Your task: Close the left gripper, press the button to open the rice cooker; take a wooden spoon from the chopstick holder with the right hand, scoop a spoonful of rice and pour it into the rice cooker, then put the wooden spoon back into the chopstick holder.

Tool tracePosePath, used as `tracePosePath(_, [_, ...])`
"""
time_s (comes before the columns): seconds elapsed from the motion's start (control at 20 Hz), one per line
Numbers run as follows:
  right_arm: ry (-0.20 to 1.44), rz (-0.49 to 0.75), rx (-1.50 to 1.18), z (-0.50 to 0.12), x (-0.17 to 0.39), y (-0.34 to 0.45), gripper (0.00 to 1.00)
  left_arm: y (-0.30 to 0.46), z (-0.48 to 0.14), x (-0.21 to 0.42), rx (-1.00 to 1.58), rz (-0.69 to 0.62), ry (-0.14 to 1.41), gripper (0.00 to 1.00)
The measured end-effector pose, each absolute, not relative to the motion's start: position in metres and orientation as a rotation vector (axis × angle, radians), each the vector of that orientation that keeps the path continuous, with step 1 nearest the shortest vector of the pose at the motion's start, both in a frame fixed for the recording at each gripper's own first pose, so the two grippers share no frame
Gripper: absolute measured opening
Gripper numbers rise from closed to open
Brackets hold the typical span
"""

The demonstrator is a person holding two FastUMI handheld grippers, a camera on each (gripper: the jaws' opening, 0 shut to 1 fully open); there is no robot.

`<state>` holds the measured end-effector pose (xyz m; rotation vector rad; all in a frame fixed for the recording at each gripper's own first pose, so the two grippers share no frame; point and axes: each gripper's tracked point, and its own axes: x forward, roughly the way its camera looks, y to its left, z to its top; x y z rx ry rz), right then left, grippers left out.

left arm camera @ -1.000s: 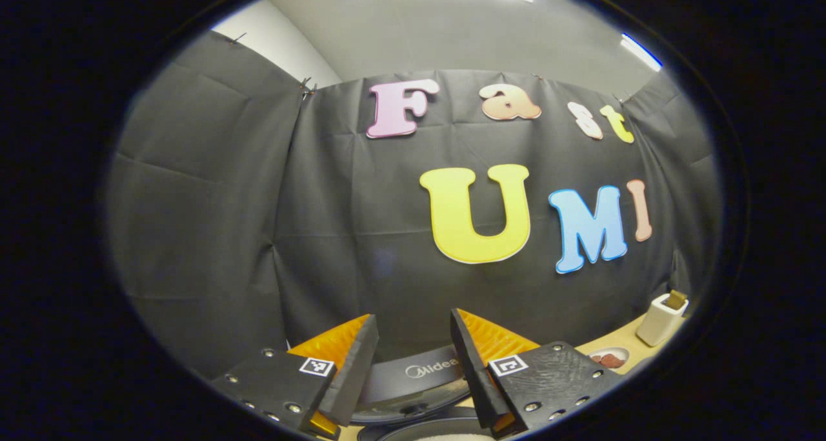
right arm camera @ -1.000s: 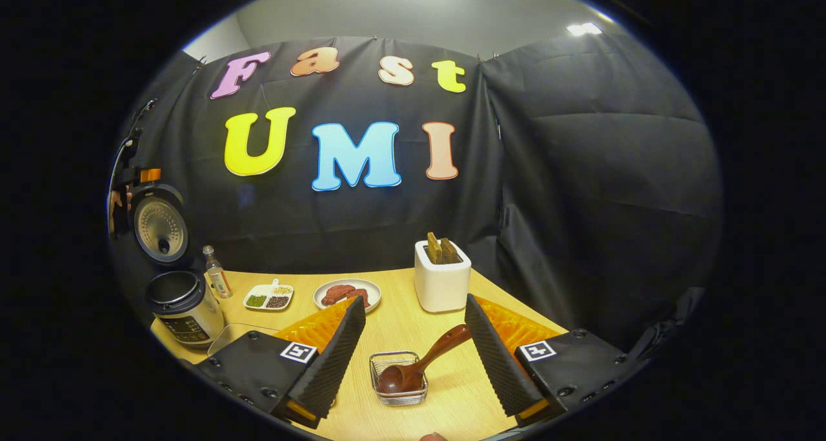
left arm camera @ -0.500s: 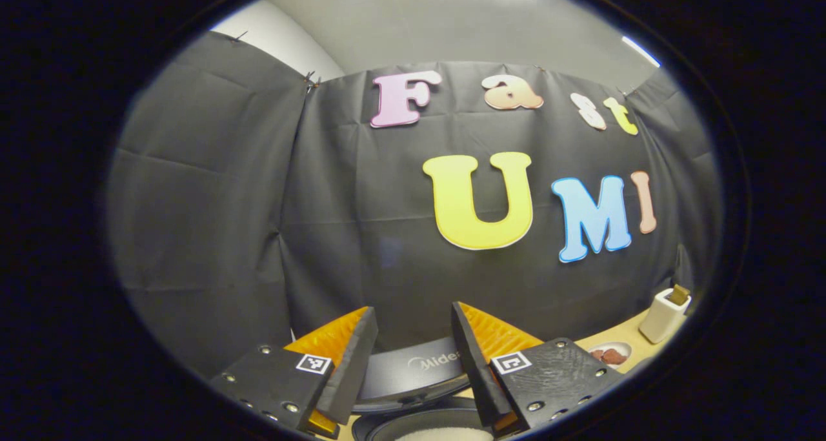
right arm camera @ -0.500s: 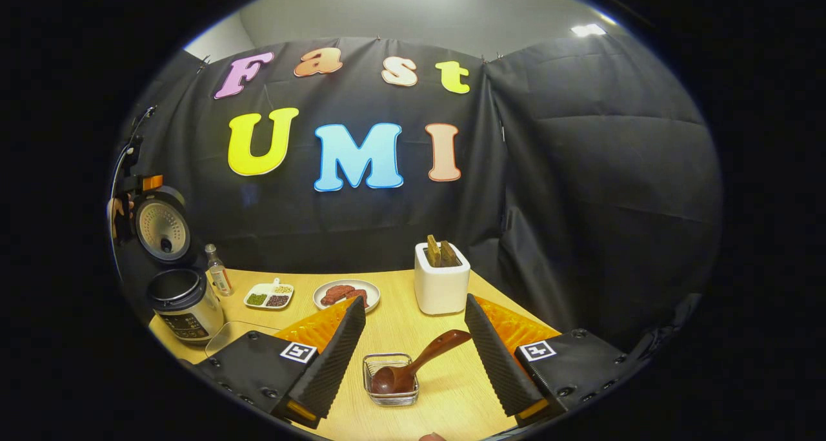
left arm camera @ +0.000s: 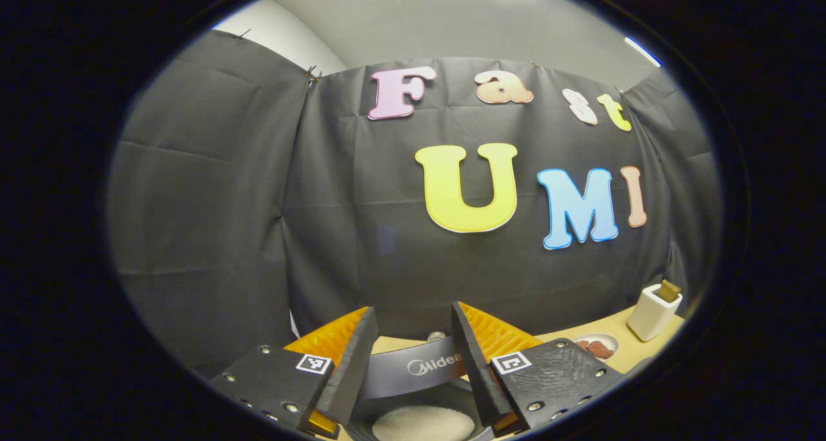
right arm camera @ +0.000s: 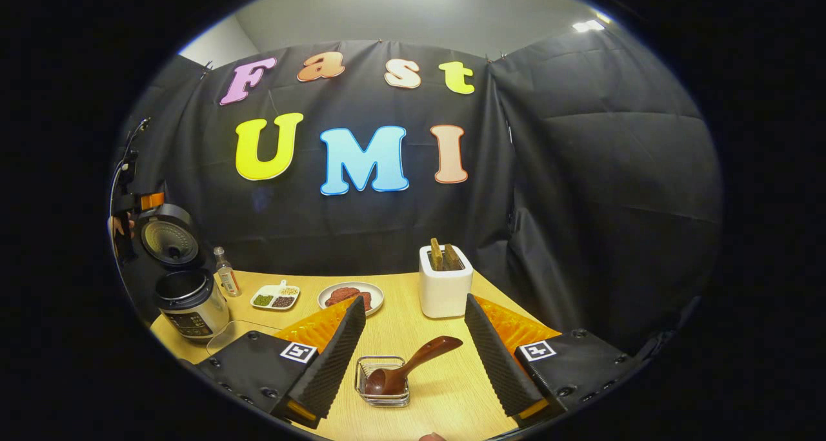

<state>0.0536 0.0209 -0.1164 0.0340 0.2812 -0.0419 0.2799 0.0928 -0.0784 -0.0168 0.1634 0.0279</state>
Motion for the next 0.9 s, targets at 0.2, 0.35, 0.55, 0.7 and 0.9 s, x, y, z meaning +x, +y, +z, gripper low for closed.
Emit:
tracePosePath(0.2, [0.283,-0.023,0.040,-0.117,0.053,0.016,0.98,0.080,-0.093,0.259,-0.021,0.024,0.190,0.75])
tracePosePath(0.35, [0.284,-0.014,0.042,-0.119,0.051,0.011,0.98,0.072,-0.107,0.243,-0.025,0.020,0.209,0.75])
tracePosePath(0.55, [0.292,-0.006,0.047,-0.123,0.048,0.004,0.98,0.064,-0.123,0.223,-0.032,0.016,0.240,0.74])
tracePosePath(0.7, [0.298,-0.002,0.050,-0.125,0.047,0.002,0.98,0.058,-0.138,0.212,-0.038,0.012,0.265,0.74])
tracePosePath(0.9, [0.298,0.007,0.054,-0.126,0.047,0.001,0.98,0.051,-0.157,0.200,-0.043,0.006,0.299,0.75])
